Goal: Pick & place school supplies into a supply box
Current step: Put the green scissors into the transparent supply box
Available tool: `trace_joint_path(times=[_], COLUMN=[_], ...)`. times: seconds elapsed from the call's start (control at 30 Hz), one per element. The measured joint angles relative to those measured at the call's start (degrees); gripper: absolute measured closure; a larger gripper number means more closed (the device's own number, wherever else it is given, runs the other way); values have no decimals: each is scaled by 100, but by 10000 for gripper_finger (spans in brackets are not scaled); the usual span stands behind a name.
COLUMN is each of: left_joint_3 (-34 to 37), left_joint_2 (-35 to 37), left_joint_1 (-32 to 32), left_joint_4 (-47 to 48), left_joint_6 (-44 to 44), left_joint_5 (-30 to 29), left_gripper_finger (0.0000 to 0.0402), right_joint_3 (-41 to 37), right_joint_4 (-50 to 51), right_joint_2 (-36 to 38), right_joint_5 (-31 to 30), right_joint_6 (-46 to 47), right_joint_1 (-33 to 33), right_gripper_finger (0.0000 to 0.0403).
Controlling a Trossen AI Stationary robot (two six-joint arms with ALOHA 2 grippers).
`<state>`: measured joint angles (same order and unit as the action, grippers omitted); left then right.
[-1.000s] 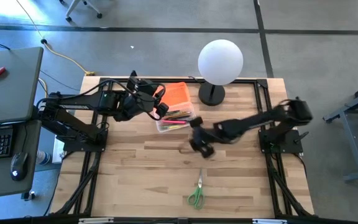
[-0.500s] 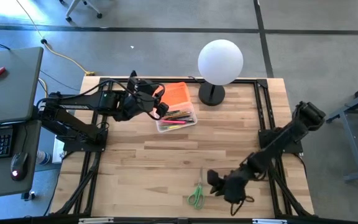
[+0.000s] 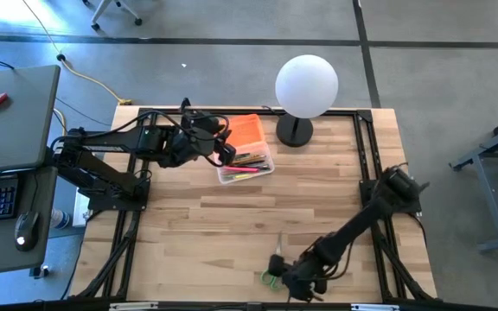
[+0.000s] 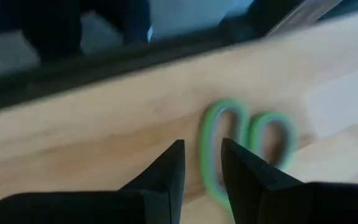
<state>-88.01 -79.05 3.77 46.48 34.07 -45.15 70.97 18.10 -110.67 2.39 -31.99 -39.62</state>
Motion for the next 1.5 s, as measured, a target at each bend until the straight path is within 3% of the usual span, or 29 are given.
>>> trace_joint_path(times=[0.23, 0.4, 0.53, 0.63, 0.77, 0.9, 1.03, 1.27, 1.5], left_joint_3=[0, 0, 0, 0, 0, 1, 2, 2, 2], left_joint_2=[0, 0, 0, 0, 0, -1, -1, -2, -2], left_joint_1=[2, 2, 2, 0, 0, 1, 2, 2, 2], left_joint_4=[4, 34, 62, 87, 86, 15, -4, -6, -7], left_joint_6=[122, 135, 54, 23, 20, 68, 73, 74, 76], left_joint_5=[733, 1007, 1005, 1004, 1142, 1609, 1865, 2040, 2040], left_gripper_finger=[257, 257, 257, 257, 257, 257, 257, 257, 257], right_joint_3=[425, 376, 248, 190, 180, 173, 173, 143, 151], right_joint_4=[152, 240, 173, 194, 239, 241, 362, 987, 270], right_joint_2=[-587, -619, -604, -601, -601, -603, -547, 130, 593], right_joint_5=[-374, 172, 23, 0, 51, 73, -443, -2338, -2361], right_joint_6=[-39, -178, -436, -553, -558, -552, -582, -786, -1622], right_joint_1=[62, 190, 177, 238, 409, 540, 526, 703, 1784], right_gripper_finger=[320, 320, 322, 338, 389, 383, 392, 392, 397])
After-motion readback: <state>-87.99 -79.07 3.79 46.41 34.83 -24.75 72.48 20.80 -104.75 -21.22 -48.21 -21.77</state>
